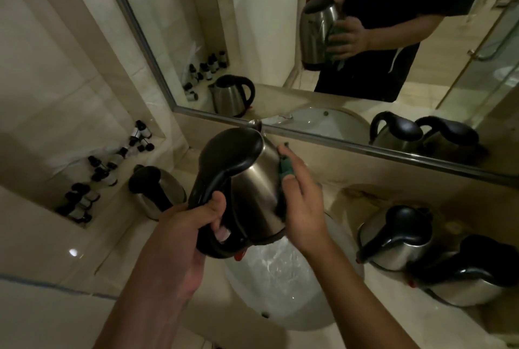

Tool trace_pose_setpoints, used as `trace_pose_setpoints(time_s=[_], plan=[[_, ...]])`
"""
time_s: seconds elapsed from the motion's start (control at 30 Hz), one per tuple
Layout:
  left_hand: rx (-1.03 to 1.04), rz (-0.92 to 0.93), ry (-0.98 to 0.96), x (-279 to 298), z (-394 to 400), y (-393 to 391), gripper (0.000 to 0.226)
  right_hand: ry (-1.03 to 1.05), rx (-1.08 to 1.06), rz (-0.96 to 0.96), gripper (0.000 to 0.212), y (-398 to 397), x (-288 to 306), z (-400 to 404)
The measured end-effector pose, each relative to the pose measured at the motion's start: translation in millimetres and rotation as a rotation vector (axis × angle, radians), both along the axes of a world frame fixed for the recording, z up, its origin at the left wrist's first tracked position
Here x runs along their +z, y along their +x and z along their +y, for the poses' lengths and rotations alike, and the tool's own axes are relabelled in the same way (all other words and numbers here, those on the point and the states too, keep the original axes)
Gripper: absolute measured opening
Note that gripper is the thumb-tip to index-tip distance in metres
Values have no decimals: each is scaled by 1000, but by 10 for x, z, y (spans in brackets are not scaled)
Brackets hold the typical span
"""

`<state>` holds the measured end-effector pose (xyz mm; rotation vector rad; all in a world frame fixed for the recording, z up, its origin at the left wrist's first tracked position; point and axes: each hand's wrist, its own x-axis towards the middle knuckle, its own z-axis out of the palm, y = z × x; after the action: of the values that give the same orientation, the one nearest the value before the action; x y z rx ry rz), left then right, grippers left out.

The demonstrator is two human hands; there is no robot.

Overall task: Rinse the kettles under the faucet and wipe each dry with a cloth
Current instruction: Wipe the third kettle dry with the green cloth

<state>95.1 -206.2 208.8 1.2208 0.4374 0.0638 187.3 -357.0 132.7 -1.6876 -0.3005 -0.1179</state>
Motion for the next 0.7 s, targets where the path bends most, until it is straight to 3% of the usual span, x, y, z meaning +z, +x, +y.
trace_pose_setpoints(time_s=[0.07,0.17,0.23,0.37,0.4,0.5,0.57,0.63,0.7], plan=[[17,6,-27,4,11,21,27,-79,48,-61,56,6,162,-9],[40,13,-21,0,-4,58,30,-291,29,-405,57,-216,180,92],[11,8,-16,-11,-30,57,29,-307,-7,-504,57,-300,93,119],[-24,10,57,-47,-41,54,32,43,-28,65,50,-43,421,144],[-24,21,48,-41,-55,58,30,-23,-18,20,50,-35,528,180],[-15,42,-49,-37,-100,83,20,-421,-24,-531,47,-161,590,256],[-11,51,-50,-41,-102,78,29,-449,20,-712,48,-192,328,179],[-31,61,-16,-81,-55,65,35,-366,7,-616,50,-209,26,81],[-54,76,26,-91,2,35,38,-110,-5,-238,50,-237,-15,26]])
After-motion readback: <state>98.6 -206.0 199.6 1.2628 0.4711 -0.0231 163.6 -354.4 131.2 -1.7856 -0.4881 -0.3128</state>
